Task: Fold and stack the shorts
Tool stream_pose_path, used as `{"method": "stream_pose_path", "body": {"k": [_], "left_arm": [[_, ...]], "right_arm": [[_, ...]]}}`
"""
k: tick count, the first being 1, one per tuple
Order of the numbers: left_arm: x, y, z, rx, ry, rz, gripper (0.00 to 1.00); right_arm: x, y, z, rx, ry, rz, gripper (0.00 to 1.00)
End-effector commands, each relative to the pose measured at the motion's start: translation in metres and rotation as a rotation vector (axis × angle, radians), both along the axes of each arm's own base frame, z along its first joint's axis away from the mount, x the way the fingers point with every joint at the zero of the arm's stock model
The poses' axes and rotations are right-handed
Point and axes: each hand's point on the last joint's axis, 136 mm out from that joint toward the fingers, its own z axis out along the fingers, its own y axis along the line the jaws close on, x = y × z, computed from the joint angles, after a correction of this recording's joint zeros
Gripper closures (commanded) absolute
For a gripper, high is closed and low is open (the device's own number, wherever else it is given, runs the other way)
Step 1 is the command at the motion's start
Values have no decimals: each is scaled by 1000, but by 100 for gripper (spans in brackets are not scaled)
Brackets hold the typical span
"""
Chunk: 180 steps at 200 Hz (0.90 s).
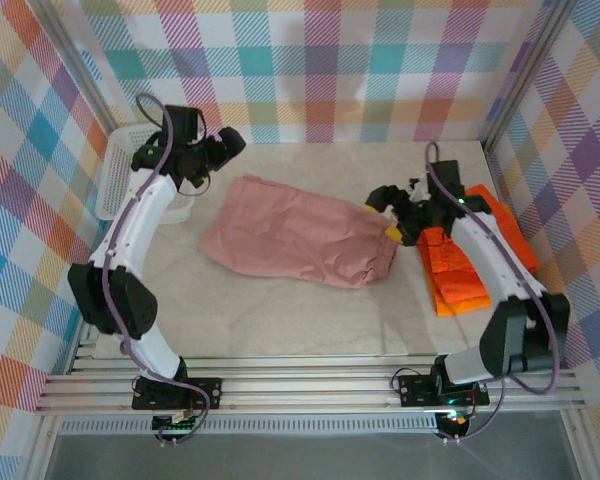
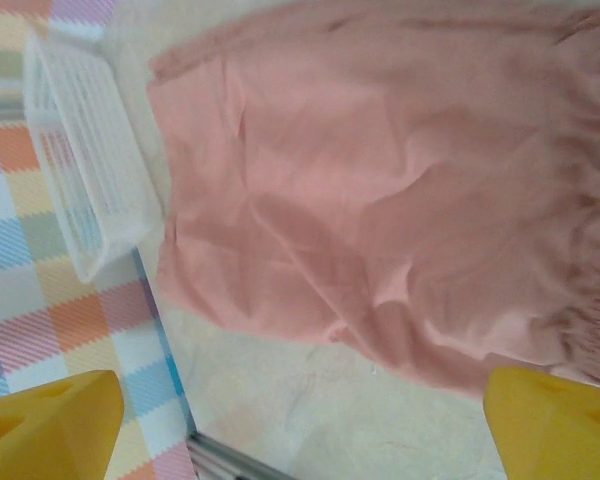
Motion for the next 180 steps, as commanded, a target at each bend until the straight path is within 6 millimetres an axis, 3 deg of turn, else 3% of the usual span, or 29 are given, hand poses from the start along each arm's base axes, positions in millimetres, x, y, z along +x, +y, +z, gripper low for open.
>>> {"method": "stream_pose_path", "body": {"k": [1,45,77,110,149,180], "left_arm": [[0,-25,-47,-54,37,-37,0],[-12,-36,-124,-43,143,-42,0],[-19,-33,-178,-29,210,-24,0],[-29,-24,-224,11,265,-2,0],[-63,-8,-255,62,348,32,0],[-109,6,-268,54,416,86,0]], "right_arm": [[22,18,-9,42,31,50,6],[59,12,-60,-15,136,47,6],[72,-13,-96,-67,205,-1,7],[78,-20,-121,-97,247,13,7],[79,-20,-137,-83,281,29,7],[84,-11,-136,-68,256,96,7]]}}
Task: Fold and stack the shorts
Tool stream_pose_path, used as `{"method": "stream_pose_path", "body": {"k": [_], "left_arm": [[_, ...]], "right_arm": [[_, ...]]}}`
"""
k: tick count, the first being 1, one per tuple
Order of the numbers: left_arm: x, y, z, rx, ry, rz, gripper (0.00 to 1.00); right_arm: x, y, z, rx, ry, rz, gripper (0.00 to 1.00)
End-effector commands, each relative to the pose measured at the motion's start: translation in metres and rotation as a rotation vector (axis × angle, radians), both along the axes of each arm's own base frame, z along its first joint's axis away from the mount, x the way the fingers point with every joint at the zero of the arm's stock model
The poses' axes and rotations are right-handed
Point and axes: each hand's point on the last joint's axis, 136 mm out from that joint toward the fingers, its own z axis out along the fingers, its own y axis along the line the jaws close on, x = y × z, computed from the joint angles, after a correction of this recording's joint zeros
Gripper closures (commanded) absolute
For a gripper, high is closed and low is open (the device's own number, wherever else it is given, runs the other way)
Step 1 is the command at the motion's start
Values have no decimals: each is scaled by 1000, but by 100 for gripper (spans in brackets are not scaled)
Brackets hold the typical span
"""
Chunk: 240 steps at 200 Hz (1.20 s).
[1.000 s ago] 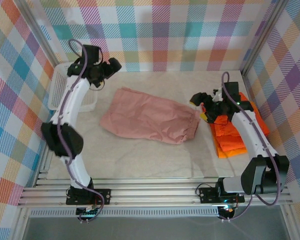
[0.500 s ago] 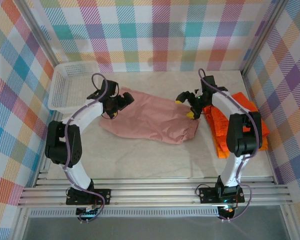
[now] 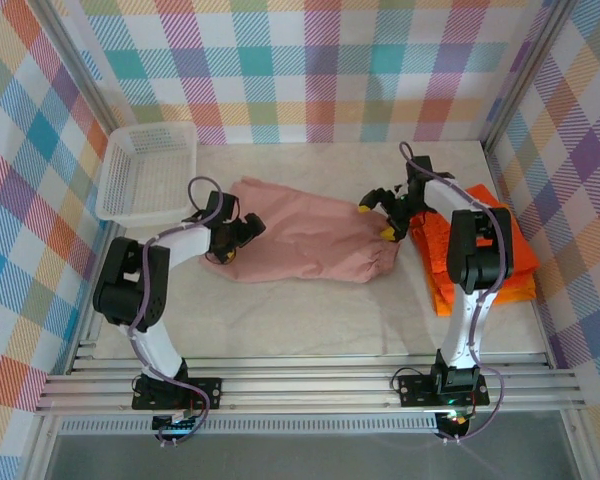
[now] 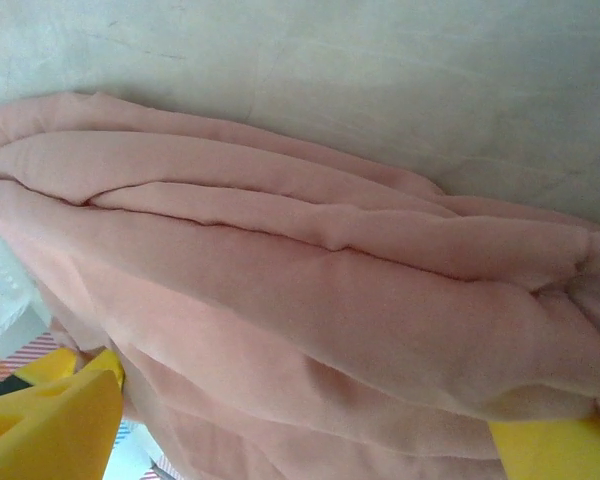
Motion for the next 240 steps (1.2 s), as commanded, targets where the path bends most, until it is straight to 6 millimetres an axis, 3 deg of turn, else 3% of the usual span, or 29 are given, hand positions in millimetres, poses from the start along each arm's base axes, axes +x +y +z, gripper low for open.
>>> {"method": "stream_pose_path", "body": {"k": [1,42,58,71,96,108,121,149,186,240], "left_arm": [[-48,19,-24,39,117,66,0],[-122,32,-31,22,164,169,0],[-137,35,-23,10,141,192,0],[-142,42,-3,36,119,197,0],[-123,47,68,68,-31,169,0],[-116,42,93,50,-73,146,0],[-112,33,105,6,-81,120,0],[-110,15,99,-93,-63,100,0],[-123,20,55,-74,31,138,0],[-148,43,-8,37,151,197,0]], "right_arm": [[0,7,-4,9,-9,73,6],[4,38,11,22,-100,235,4],[4,50,30,40,-154,280,3],[1,59,58,94,-211,280,2],[-17,65,111,170,-321,241,0],[-32,66,123,189,-331,230,1],[-48,66,126,208,-312,217,0],[-80,80,109,291,-225,211,0],[-102,99,76,268,-115,262,0],[-125,71,0,184,78,216,0]]}}
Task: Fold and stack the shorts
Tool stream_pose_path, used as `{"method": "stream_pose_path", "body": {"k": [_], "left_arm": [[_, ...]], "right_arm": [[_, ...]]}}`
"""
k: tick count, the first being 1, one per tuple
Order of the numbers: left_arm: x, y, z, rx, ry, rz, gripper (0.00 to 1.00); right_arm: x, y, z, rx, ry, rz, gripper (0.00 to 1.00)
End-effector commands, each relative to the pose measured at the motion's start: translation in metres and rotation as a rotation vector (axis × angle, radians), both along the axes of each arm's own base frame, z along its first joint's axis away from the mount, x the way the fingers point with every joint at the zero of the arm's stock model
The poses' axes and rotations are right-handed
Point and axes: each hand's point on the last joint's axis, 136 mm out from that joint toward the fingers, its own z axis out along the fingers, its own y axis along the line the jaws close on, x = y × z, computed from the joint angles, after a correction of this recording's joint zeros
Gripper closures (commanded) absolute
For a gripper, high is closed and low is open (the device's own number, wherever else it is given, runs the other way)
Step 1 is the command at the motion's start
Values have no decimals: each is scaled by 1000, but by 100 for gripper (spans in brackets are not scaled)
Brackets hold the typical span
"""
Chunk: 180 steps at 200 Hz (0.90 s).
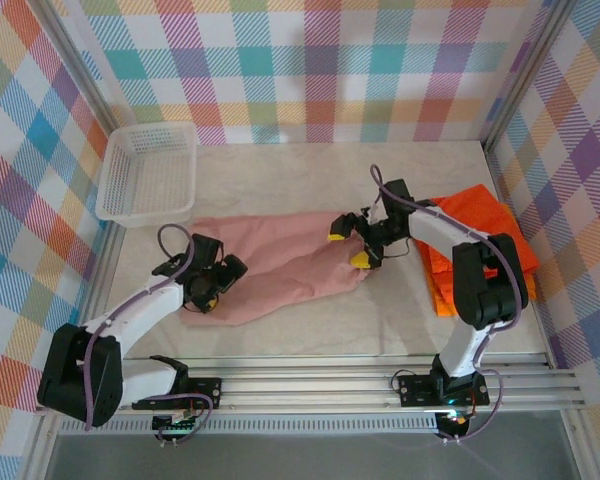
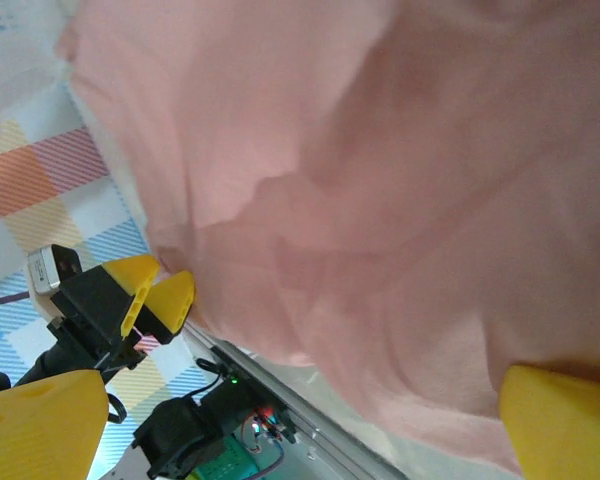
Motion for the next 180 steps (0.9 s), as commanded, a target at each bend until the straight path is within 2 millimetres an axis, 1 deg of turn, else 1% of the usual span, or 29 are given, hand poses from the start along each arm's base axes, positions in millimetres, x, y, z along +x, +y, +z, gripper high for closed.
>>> {"method": "stream_pose_path", "body": {"k": [1,14,39,73,85,92,99,112,133,149,167,180], "left_arm": [[-7,11,-21,49,27,36,0],[-15,19,-34,83,56,49,0],[-29,30,-52,114,97,78,0],[-38,45,-58,159,110,115,0],[-40,49,-58,167,110,121,0],[-40,50,-56,168,103,124,0],[-40,51,-55,167,99,124,0],[-38,51,-52,166,87,121,0],[-35,49,-48,162,75,110,0],[-34,47,-47,159,73,99,0],[-33,47,-47,164,79,87,0],[-33,48,-47,169,80,84,0]], "right_arm": [[-13,-16,-33,-34,95,-16,0],[-18,-23,-46,-28,131,-32,1],[-27,-34,-61,-28,160,-50,0],[-36,-42,-76,-24,205,-55,0],[-38,-45,-78,-21,215,-59,0],[-37,-45,-74,-14,205,-55,0],[-36,-44,-69,-5,187,-49,0],[-30,-42,-49,19,122,-41,1],[-18,-37,-5,65,-20,-25,1],[-9,-35,25,81,-94,-15,1],[3,-34,47,90,-138,-11,1],[17,-33,56,81,-165,-21,0]]}}
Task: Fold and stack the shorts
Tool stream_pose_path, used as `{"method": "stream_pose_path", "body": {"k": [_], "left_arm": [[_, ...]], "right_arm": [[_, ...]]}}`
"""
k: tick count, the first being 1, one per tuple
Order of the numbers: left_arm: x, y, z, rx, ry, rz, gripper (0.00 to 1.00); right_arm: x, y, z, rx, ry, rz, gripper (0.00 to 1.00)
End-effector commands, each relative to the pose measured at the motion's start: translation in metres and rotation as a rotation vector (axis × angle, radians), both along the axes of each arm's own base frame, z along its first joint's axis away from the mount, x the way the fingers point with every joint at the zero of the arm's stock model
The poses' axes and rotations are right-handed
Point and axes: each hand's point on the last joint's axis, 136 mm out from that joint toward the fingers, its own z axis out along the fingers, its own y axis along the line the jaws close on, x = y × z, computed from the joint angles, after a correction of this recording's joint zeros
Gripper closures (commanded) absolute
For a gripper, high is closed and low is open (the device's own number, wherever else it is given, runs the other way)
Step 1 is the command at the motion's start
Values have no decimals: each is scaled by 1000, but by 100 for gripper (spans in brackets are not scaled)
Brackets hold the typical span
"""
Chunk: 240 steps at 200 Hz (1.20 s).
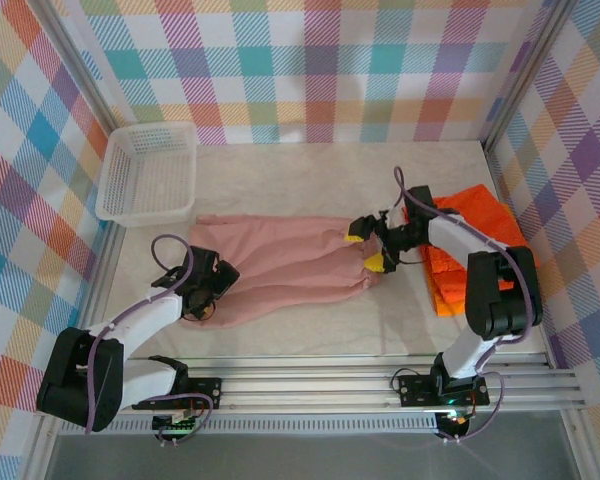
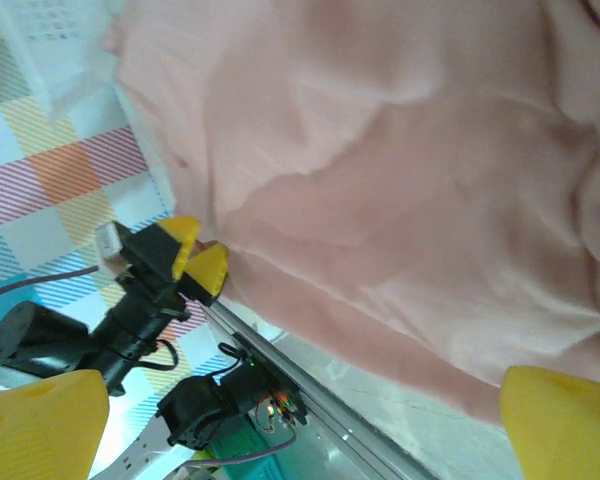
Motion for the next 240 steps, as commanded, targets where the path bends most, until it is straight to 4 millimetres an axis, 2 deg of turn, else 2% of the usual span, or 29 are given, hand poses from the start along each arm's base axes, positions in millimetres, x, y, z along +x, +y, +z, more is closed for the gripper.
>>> {"method": "stream_pose_path", "body": {"k": [1,31,47,66,111,142,162,197,217,240], "left_arm": [[-35,20,-27,88,157,5,0],[-35,20,-27,90,155,3,0],[-35,20,-26,91,152,3,0],[-35,21,-26,93,151,1,0],[-39,22,-30,95,164,2,0],[-42,23,-32,98,168,3,0],[-43,23,-32,97,169,3,0],[-42,23,-32,95,163,5,0],[-42,22,-32,93,163,7,0],[-43,23,-33,94,167,8,0]], "right_arm": [[19,-1,27,-13,-89,2,1],[57,-5,26,-62,-113,-36,0],[79,-12,13,-74,-92,-76,0],[98,-20,-13,-80,-33,-110,1],[106,-30,-70,-124,63,-141,0],[105,-39,-86,-159,74,-163,1],[108,-37,-75,-140,44,-164,1],[108,-37,-16,-153,-121,-161,0],[92,-39,11,-203,-244,-154,0],[64,-34,22,-309,-384,-78,1]]}}
